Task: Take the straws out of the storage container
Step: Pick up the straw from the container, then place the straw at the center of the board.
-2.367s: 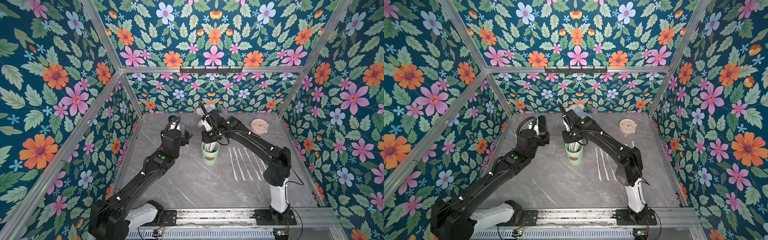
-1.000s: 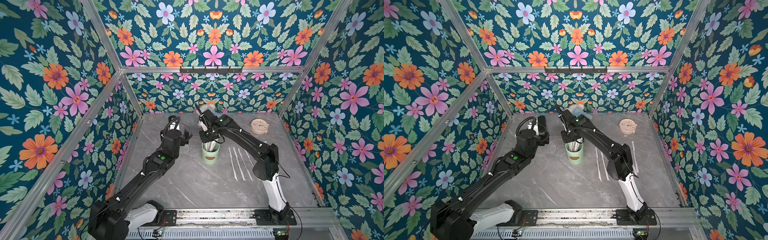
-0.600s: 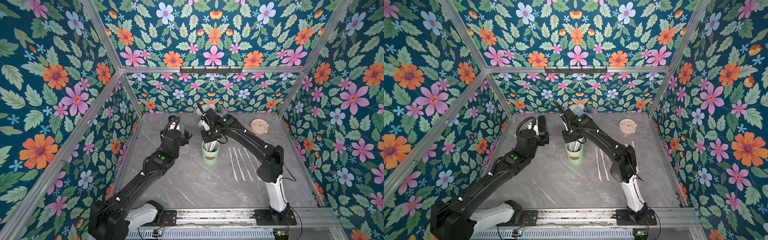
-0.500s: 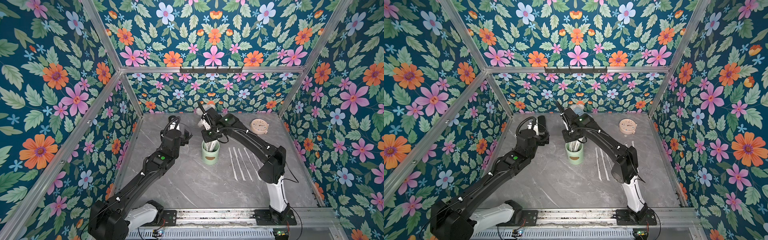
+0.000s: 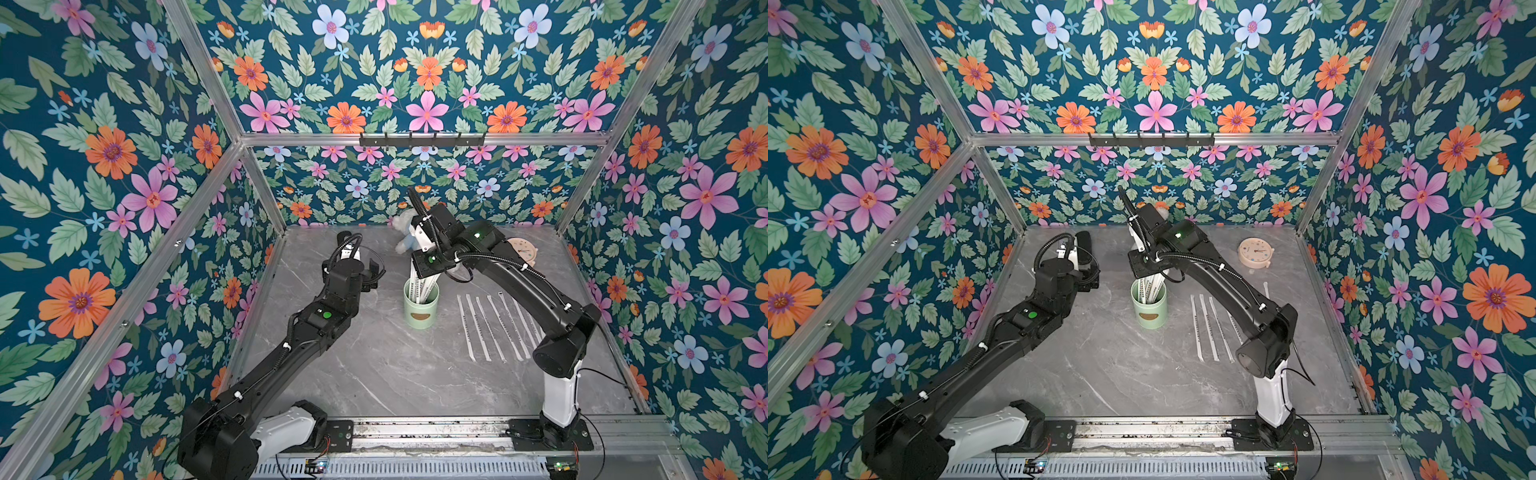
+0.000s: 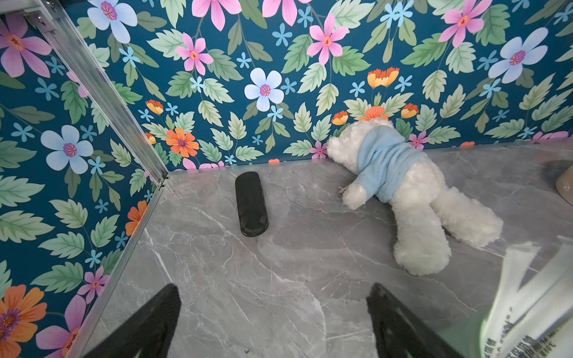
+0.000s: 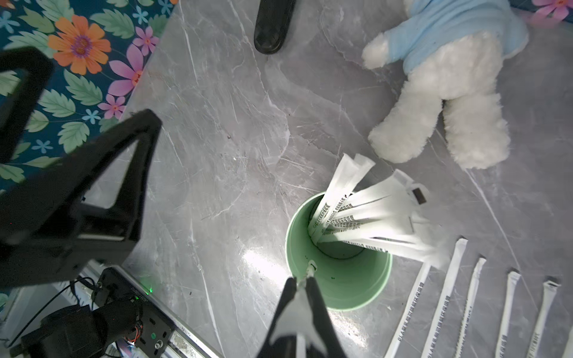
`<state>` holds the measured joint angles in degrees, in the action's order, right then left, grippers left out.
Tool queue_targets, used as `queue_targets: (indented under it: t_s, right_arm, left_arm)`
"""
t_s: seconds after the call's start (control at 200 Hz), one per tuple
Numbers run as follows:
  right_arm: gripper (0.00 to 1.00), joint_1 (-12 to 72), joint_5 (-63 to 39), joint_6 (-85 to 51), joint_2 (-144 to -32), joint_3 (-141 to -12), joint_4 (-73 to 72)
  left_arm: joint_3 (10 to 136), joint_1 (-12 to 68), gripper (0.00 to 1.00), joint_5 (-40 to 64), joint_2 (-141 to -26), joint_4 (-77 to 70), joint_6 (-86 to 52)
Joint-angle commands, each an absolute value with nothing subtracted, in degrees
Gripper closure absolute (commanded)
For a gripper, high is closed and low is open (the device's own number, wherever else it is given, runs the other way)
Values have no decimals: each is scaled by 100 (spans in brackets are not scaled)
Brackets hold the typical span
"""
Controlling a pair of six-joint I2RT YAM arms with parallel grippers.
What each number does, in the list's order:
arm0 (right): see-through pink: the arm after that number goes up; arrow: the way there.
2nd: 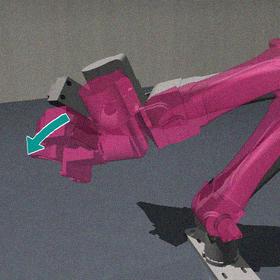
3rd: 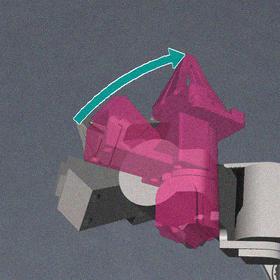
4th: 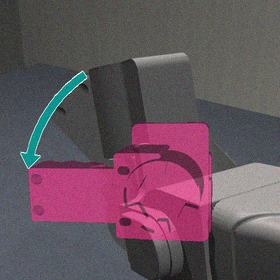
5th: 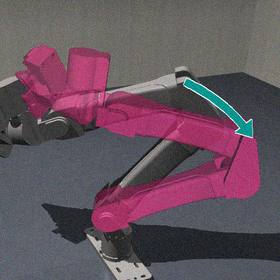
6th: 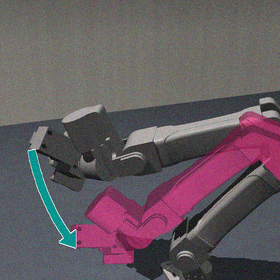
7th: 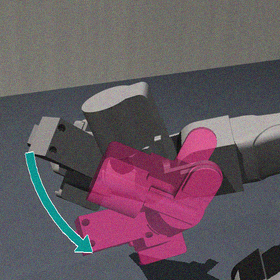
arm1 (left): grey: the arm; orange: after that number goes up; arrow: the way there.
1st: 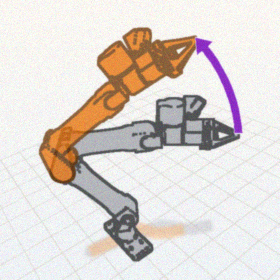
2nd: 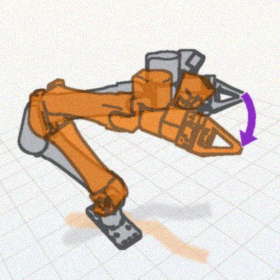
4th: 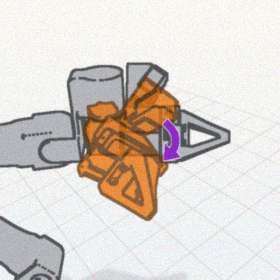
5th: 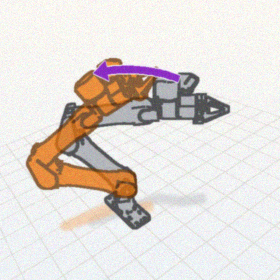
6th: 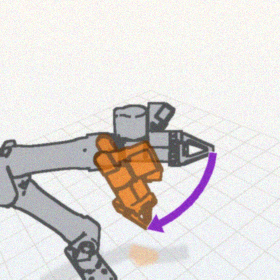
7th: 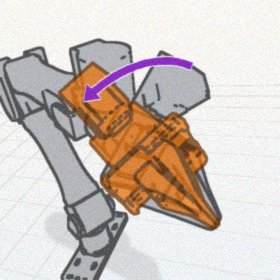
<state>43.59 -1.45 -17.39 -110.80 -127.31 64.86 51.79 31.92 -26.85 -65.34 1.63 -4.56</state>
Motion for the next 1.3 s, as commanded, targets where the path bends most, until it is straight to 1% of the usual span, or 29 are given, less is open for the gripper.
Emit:
queue_targets:
  t_s: [0.0, 0.22, 0.48, 0.615, 0.745, 0.925, 1.145, 1.295]
  right_arm:
    - [91, 4370, -114, -1639, -10929, -12868, 6781]
    - [91, 4373, -11, -1536, -10688, -13244, 7145]
    - [91, 4282, -99, -1345, -10921, -14438, 8223]
    - [91, 4067, -288, -1367, -10921, -14610, 8658]
    - [91, 3683, -559, -1391, -10934, -14579, 9138]
    - [92, 3084, -806, -1345, -11123, -14042, 9693]
    - [92, 2653, -1333, -1188, -11352, -12855, 9291]
    - [92, 2566, -1541, -1048, -11803, -12525, 9178]
  left_arm:
    - [5230, 3198, 4, -2672, -6540, 44, -439]
    - [5223, 3199, 4, -2663, -6546, 52, -431]
    - [5232, 3191, 4, -2663, -6561, 53, -438]
    - [5236, 3199, 4, -2665, -6571, 53, -434]
    - [5233, 3195, 4, -2656, -6587, 53, -439]
    - [5233, 3195, 4, -2628, -6604, 53, -433]
    - [5238, 3198, 4, -2641, -6618, 62, -429]
    - [5238, 3199, 4, -2647, -6641, 62, -428]
